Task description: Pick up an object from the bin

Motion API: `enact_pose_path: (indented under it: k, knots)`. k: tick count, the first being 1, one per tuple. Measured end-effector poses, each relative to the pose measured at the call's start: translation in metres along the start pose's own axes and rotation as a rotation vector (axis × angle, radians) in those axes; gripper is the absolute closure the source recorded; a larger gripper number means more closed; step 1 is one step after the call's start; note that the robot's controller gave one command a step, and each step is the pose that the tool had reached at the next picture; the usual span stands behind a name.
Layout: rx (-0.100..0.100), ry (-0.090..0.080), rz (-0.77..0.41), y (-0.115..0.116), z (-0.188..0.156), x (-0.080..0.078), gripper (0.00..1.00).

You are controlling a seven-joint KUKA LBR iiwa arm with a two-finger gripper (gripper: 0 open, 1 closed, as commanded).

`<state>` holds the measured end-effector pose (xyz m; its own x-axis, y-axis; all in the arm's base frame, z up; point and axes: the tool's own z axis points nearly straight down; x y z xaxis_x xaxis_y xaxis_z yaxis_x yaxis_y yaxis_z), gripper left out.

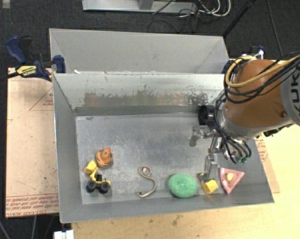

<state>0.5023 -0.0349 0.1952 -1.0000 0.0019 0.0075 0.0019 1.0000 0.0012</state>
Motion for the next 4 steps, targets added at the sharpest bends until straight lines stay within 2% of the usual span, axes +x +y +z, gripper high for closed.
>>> enact_pose_path:
  k: [1, 2, 3, 4]
  knots:
    - [0.001, -0.008, -0.002, 0.0, -0.004, -0.002, 0.0]
    - [0.0, -0.012, 0.028, 0.018, 0.096, 0.016, 0.0]
    - [0.001, -0.007, -0.124, 0.024, 0.082, 0.021, 0.0]
    - [0.001, -0.01, -0.132, 0.027, 0.067, 0.02, 0.0]
